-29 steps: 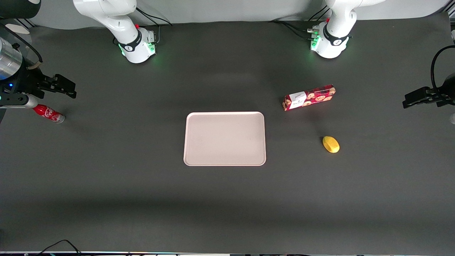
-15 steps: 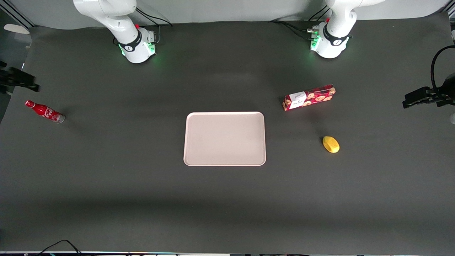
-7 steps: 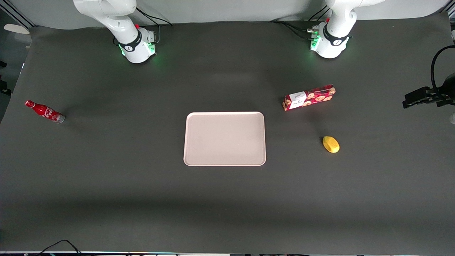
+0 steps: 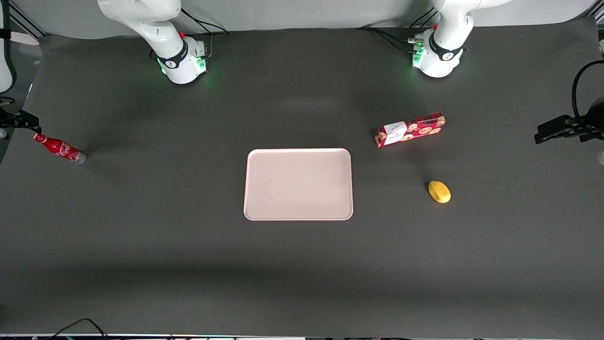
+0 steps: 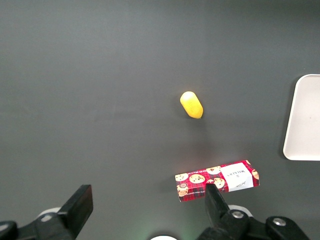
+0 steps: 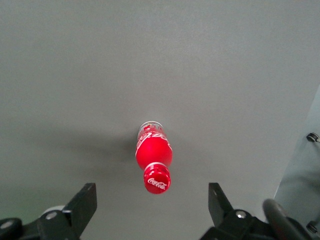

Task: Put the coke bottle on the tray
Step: 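Close the right gripper around the bottle's body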

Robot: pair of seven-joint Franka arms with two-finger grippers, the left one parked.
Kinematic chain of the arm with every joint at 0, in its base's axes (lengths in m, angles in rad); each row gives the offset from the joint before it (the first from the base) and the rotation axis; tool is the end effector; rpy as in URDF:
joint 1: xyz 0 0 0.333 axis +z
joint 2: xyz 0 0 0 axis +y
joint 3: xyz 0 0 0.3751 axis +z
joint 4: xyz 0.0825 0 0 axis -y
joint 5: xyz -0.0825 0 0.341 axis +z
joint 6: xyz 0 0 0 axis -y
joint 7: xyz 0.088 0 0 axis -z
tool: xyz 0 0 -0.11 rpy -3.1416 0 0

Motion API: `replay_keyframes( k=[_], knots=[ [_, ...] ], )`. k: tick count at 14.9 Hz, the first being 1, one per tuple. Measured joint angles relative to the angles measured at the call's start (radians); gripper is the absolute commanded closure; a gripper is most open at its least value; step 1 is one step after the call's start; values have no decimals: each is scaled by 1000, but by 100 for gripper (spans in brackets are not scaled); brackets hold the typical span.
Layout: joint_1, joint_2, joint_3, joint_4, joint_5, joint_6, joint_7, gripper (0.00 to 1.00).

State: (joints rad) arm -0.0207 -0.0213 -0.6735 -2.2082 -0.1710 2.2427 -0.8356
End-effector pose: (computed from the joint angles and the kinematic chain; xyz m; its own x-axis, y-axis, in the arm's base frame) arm 0.3762 -0.3224 0.4731 0.9693 0.2378 -0.0627 0.2438 -0.9627 0.1175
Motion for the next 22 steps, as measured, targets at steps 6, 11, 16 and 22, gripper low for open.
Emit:
replay_keyframes(
  k=[6,11,16,22],
  knots=[
    [-3,27,-12,-46,43,109,-83,9],
    [-5,113,-24,-50,160,177,-205,31],
    [-7,120,-30,-49,165,178,-212,33],
    [-21,120,-40,-49,167,175,-212,43]
  ],
)
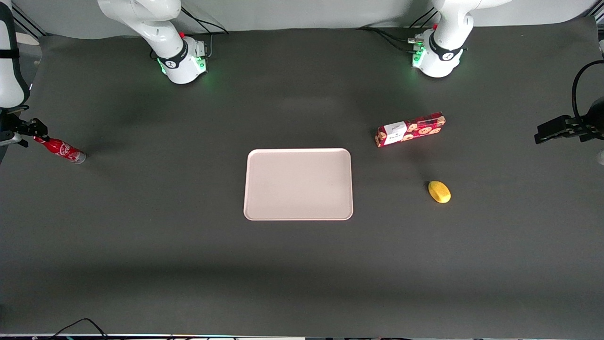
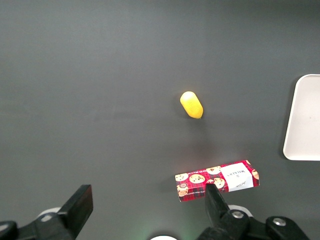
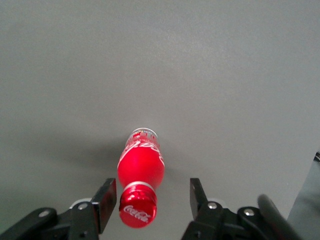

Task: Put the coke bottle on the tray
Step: 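Close the right gripper around the bottle's body, then lift the bottle and carry it with the right gripper over the tray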

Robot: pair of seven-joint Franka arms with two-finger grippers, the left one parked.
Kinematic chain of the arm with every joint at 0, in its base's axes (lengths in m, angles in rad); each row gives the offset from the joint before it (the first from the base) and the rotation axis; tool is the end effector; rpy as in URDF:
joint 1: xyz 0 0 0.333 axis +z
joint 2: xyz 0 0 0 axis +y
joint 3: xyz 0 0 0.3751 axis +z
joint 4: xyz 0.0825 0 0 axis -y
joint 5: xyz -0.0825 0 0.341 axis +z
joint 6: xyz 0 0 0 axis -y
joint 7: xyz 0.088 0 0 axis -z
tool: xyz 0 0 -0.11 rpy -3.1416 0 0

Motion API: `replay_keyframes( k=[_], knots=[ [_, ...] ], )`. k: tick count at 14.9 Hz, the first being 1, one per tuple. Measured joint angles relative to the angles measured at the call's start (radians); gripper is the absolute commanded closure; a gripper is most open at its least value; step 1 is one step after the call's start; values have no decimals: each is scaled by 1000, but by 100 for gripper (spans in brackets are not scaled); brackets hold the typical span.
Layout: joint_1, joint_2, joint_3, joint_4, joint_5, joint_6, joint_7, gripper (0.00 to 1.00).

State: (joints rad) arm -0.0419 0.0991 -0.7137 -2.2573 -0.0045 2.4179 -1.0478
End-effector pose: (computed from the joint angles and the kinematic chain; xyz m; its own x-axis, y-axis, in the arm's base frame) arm 0.3769 -0.3454 0.4230 0.9553 0.2953 -0.0164 0.2953 -0.9493 0.1077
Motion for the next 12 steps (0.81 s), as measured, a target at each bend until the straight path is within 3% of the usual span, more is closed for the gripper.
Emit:
replay_keyframes(
  k=[6,12],
  knots=[
    [-2,0,-2,-1,1,-1,-1,82],
    [9,0,0,7,10,-15,0,89]
  ],
)
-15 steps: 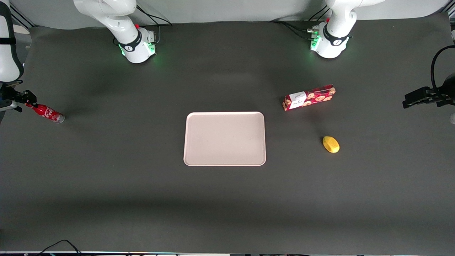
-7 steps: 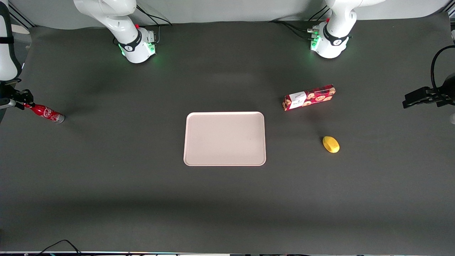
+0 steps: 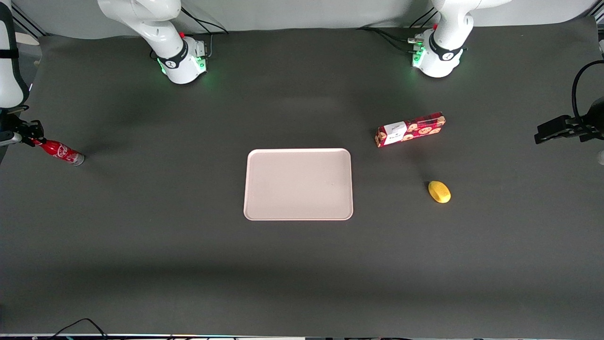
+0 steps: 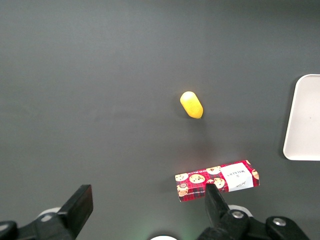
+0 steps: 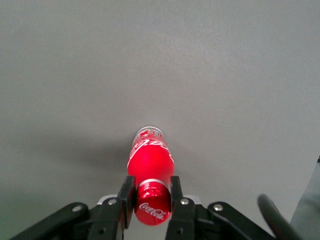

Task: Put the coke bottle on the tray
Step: 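Lift the bottle and carry it with the right gripper over the tray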

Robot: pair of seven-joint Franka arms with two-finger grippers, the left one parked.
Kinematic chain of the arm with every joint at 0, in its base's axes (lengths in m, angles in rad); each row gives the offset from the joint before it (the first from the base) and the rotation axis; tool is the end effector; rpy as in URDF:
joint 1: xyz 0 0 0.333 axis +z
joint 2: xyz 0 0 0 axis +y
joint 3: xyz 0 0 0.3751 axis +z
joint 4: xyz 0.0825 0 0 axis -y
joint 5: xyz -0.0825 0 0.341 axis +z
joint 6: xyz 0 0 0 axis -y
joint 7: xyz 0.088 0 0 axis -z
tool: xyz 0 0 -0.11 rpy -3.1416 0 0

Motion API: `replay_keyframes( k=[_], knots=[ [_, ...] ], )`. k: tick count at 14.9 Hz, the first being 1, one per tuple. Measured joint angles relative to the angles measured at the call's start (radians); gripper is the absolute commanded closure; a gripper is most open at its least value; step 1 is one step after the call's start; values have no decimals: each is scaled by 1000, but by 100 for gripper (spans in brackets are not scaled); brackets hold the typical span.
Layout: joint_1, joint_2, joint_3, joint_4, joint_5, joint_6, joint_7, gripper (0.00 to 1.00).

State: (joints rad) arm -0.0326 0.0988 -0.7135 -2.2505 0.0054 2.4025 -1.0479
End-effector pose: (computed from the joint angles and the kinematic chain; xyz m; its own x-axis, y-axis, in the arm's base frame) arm 0.3805 -0.3419 0.4244 0.9546 0.2976 -0.0140 0.2975 -0.9498 0.0972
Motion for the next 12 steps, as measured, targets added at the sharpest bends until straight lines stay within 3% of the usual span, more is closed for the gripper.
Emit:
replay_keyframes(
  k=[5,12],
  knots=[
    [39,-35,66,178,5,-280,90,90],
    [51,-113,355,554,-8,-821,466,91]
  ],
)
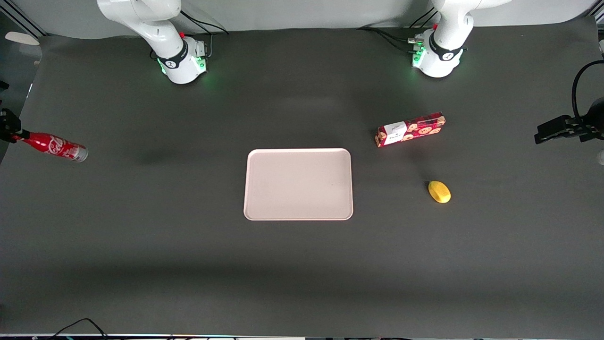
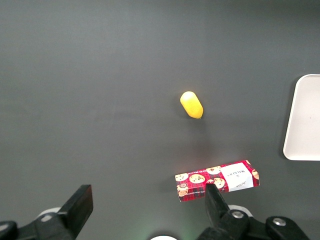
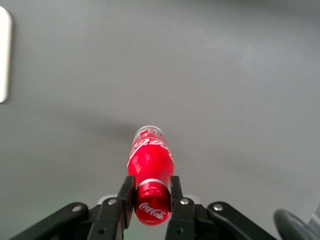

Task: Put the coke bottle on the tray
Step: 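Lift the bottle and carry it with the right gripper over the tray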

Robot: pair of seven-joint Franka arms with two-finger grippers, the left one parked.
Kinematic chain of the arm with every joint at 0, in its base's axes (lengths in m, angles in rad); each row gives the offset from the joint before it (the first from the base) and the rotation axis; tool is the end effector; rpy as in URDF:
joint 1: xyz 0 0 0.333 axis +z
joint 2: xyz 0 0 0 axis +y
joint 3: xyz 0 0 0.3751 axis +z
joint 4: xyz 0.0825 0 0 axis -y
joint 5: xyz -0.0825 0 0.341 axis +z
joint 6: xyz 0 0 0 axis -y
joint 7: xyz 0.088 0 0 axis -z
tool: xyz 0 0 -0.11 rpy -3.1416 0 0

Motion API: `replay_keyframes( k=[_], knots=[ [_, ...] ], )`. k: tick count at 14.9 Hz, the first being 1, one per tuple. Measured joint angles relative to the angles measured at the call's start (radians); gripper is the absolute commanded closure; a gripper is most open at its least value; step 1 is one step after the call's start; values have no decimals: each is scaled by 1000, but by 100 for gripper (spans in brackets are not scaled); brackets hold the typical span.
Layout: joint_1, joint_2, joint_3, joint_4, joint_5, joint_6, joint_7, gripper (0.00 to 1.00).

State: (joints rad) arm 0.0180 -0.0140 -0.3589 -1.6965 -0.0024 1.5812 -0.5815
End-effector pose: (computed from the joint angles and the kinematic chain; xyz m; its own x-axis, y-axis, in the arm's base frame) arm 0.4725 -0.1695 0.6344 0.9671 0.2402 -0.0839 0.2359 -0.9700 -0.0581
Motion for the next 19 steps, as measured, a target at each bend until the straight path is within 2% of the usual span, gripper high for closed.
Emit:
replay_keyframes(
  k=[3,5,8,11,13,15,17,19],
  knots=[
    [3,-20,184,159,-2,-189,253,92],
    [6,-21,325,219,0,-235,464,92],
    [13,-8,545,233,5,-239,811,92],
    [27,62,708,230,21,-157,1095,91],
    [29,136,781,224,21,-56,1217,91],
    [39,233,818,209,13,45,1307,91],
    [59,335,830,193,-36,139,1388,91],
    [70,426,856,174,-112,225,1474,91]
  ],
)
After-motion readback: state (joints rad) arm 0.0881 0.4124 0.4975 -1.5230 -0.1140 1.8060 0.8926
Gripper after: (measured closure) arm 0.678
